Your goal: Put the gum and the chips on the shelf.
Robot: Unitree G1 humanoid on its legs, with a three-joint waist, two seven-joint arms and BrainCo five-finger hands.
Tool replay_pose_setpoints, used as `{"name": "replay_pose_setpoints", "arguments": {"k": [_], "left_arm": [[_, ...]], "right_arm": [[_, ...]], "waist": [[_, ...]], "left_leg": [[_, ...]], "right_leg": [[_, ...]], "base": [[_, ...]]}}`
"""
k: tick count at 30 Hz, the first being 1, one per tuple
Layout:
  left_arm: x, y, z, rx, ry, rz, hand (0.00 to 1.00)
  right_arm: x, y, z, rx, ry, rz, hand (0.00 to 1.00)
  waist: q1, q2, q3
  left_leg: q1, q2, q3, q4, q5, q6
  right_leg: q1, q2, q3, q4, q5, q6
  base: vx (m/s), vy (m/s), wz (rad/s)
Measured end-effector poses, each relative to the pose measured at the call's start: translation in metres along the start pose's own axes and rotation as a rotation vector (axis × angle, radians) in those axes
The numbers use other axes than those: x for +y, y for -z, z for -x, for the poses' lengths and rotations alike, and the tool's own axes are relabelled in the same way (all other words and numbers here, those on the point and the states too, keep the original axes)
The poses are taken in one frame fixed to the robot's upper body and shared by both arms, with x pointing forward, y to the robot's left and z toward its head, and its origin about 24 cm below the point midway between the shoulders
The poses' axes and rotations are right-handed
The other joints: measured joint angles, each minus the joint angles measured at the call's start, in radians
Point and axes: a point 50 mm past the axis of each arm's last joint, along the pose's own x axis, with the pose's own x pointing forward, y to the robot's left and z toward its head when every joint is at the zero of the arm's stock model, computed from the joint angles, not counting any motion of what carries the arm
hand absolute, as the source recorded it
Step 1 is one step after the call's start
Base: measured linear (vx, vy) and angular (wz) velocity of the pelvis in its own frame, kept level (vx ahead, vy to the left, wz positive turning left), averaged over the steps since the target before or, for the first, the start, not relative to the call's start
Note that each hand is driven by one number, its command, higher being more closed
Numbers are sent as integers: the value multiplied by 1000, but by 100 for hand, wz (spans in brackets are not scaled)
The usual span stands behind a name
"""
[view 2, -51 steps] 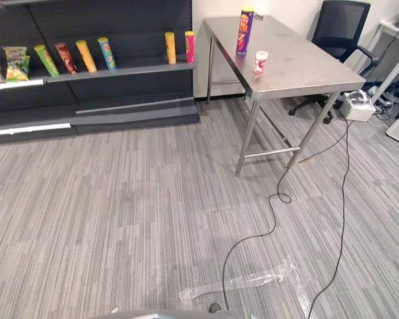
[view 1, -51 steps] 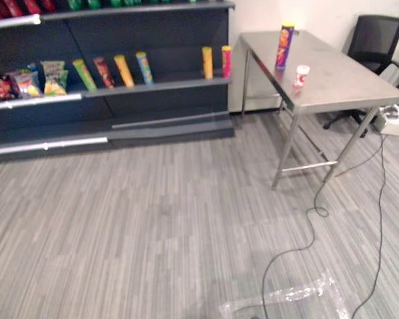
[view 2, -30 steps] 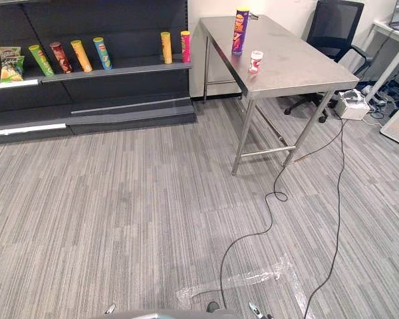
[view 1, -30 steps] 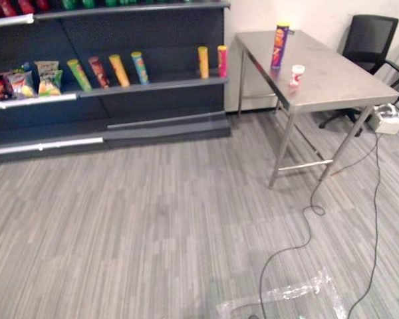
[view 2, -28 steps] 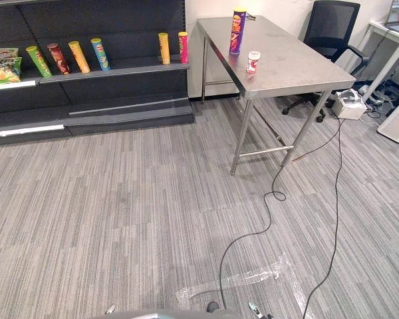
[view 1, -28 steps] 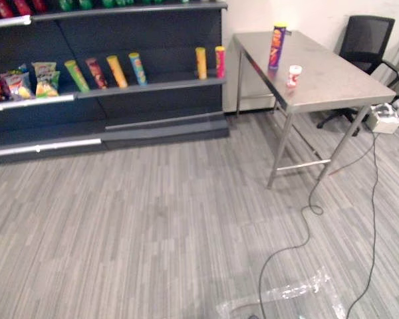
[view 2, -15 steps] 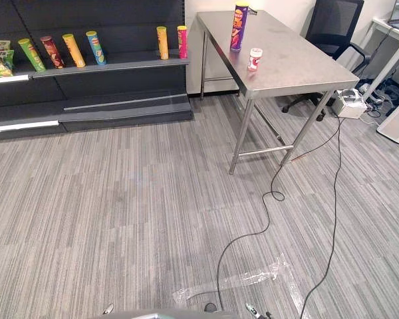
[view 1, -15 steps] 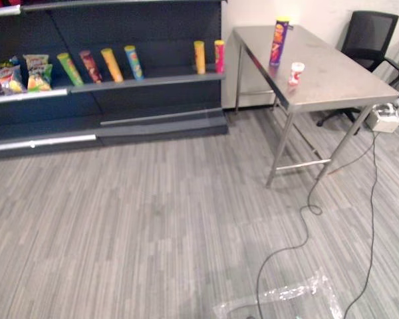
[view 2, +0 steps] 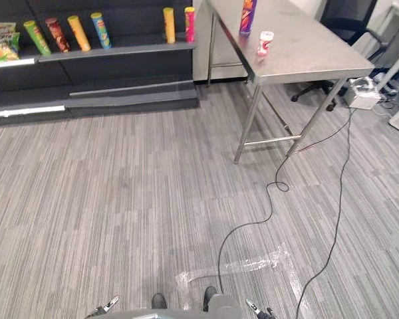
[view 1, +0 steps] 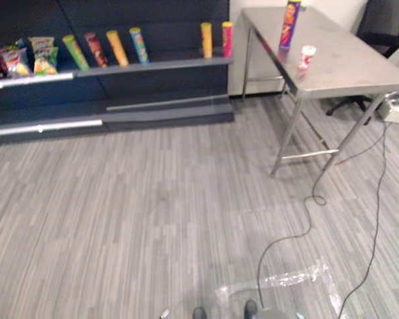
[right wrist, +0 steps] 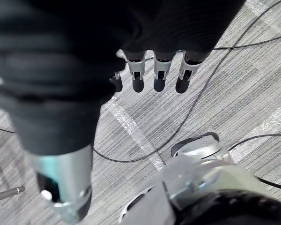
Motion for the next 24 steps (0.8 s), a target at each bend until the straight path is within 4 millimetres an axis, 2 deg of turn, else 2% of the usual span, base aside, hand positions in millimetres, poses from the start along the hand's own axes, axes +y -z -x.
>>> {"name": "replay_pose_setpoints", "arguments": {"k": [2,3,5,7,9,10,12,13,14,15,16,17,18,19,20,21,22,23,24], "left_arm": [[-5,-4,3,-48,44,39,0],[-7,-6,4,-65,74,50,0],[-11,-11,3,-77,113,109,0],[-12,-10,3,-69,124,145,0],[-13,-12,1,-64,129,132,0],[-12,-12,0,-52,122,125,0],[-12,-11,-1,-41,113,106,0],[-13,-10,-1,-38,112,107,0],[-15,-9,-2,-32,108,115,0],[-14,-10,-2,-31,105,117,0],[-13,-9,-2,-28,95,134,0],[-11,-11,-3,-33,90,140,0],[-7,-16,-4,-46,74,135,0],[-3,-19,-5,-51,62,106,0],[-2,-19,-5,-51,57,94,0],[-2,-21,-6,-53,53,95,0],[-2,-19,-6,-47,50,100,0],[-1,-19,-5,-45,46,105,0],[1,-17,-5,-40,44,93,0]], "right_arm": [[-3,-3,0,-9,4,4,0],[-4,-4,0,-12,8,6,0],[-7,-7,-1,-18,13,8,0],[-6,-13,-2,-37,14,4,0],[-6,-19,-4,-55,18,2,0],[-5,-19,-4,-57,22,-2,0],[-3,-21,-4,-64,24,-7,0],[-1,-25,-5,-73,20,-10,0],[2,-29,-6,-80,12,-9,0],[5,-29,-7,-81,6,-9,0],[8,-31,-7,-85,-2,-13,0],[9,-31,-7,-82,-2,-16,0],[13,-29,-7,-78,-9,-40,0],[18,-25,-7,-70,-17,-59,0],[18,-24,-7,-68,-15,-71,0],[17,-22,-6,-63,-5,-96,0],[16,-21,-6,-60,-2,-103,0],[16,-21,-6,-62,-6,-104,0],[18,-21,-6,-64,-17,-106,0]], "waist": [[11,16,17],[19,23,33],[28,26,60],[23,43,67],[24,49,71],[24,48,73],[24,47,75],[25,55,80],[25,64,91],[26,59,97],[27,47,94],[26,43,91],[24,14,82],[23,-2,79],[22,-8,79],[23,-11,78],[26,-10,77],[26,-10,76],[27,-7,75]], "left_leg": [[-93,31,1,203,-86,-13],[-140,50,11,340,-104,-12],[-227,81,6,557,-94,-8],[-289,101,-22,661,-126,-10],[-342,122,-25,615,-126,-10],[-361,126,-24,527,-108,-11],[-366,124,-29,345,-50,-28],[-352,130,-31,217,-13,-44],[-341,143,-30,165,24,-52],[-333,142,-24,177,71,-51],[-335,119,-25,209,113,-20],[-338,105,-18,233,97,0],[-351,79,9,280,40,24],[-364,58,26,320,16,46],[-363,50,35,335,6,60],[-360,41,46,370,0,72],[-341,45,66,405,-11,87],[-333,50,72,425,-14,90],[-336,70,90,499,-15,92]], "right_leg": [[-13,-4,-9,42,-38,-10],[-5,-5,-12,62,-55,-14],[27,-9,-13,78,-76,-20],[64,-10,-14,81,-95,-25],[72,-13,-14,81,-108,-25],[79,-21,-12,83,-120,-19],[80,-35,9,100,-145,-2],[86,-36,29,103,-162,14],[106,-34,54,102,-180,34],[118,-41,71,98,-188,43],[145,-60,97,56,-193,50],[156,-77,107,31,-192,50],[170,-104,130,-6,-167,55],[170,-129,158,-22,-125,79],[172,-143,172,-22,-105,89],[180,-150,205,-20,-53,107],[187,-152,236,-5,15,109],[184,-151,253,17,50,109],[167,-146,276,84,128,108]], "base": [[-26,-93,27],[20,-98,18],[34,-79,10],[84,5,-2],[180,93,-6],[267,160,-8],[285,182,-20],[359,265,-47],[392,299,-56],[449,338,-55],[382,278,-41],[499,317,-40],[513,270,-23],[515,261,-13],[494,257,-4],[558,299,-15],[460,240,-26],[500,239,-37],[293,144,-35]]}}
